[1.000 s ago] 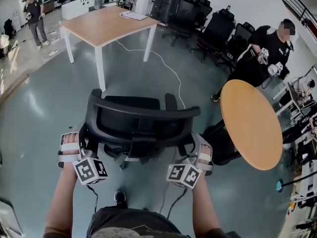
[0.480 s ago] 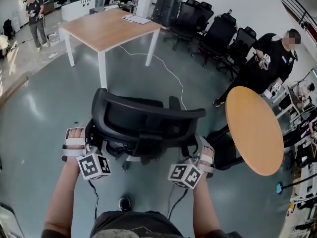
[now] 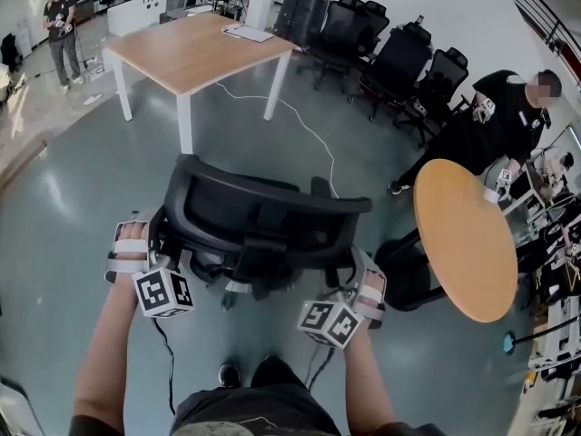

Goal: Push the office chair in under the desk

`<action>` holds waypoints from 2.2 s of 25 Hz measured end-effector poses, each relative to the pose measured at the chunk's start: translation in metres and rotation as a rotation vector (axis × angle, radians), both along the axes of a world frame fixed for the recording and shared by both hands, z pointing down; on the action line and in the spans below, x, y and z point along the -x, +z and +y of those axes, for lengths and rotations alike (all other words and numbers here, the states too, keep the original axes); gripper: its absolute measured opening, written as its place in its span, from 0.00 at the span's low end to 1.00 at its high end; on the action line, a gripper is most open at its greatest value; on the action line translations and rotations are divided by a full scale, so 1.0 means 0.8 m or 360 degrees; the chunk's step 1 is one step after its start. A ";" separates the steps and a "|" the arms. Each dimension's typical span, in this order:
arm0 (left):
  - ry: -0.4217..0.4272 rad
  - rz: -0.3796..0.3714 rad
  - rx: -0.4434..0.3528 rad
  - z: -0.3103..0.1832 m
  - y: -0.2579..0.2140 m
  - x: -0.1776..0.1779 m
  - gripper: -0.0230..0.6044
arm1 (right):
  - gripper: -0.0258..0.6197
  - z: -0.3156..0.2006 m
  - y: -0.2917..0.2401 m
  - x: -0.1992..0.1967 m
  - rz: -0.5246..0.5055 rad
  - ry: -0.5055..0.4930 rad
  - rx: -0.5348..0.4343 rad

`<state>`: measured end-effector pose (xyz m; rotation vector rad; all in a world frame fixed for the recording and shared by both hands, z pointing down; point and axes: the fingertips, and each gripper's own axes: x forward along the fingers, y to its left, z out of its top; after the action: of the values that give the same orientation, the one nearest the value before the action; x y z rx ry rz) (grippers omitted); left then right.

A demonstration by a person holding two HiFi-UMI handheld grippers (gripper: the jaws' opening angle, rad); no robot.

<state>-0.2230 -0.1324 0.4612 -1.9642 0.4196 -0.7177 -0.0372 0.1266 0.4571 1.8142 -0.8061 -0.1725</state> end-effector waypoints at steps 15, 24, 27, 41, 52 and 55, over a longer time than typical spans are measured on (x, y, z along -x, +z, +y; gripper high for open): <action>-0.0016 0.0024 -0.0027 -0.049 -0.010 -0.053 0.51 | 0.43 -0.055 -0.007 -0.063 -0.0030 0.0030 0.0044; -0.0042 0.0029 -0.0010 -0.071 -0.004 -0.126 0.51 | 0.43 -0.082 0.001 -0.147 -0.0011 0.0153 0.0123; -0.0049 0.0015 -0.0024 -0.086 -0.004 -0.150 0.51 | 0.43 -0.098 -0.001 -0.174 -0.0007 0.0182 0.0139; -0.0130 -0.0042 -0.0026 -0.125 0.001 -0.282 0.52 | 0.44 -0.146 0.001 -0.321 0.0037 0.0253 0.0091; -0.0213 -0.0047 -0.0076 -0.151 -0.004 -0.351 0.53 | 0.44 -0.184 -0.002 -0.405 0.0038 0.0228 0.0076; -0.0227 -0.0035 -0.0070 -0.153 -0.005 -0.365 0.53 | 0.44 -0.189 -0.001 -0.422 0.0035 0.0222 0.0074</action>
<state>0.0692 -0.2551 0.4568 -1.8971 0.5615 -0.8130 0.3001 -0.0248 0.4560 1.8143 -0.6600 -0.0827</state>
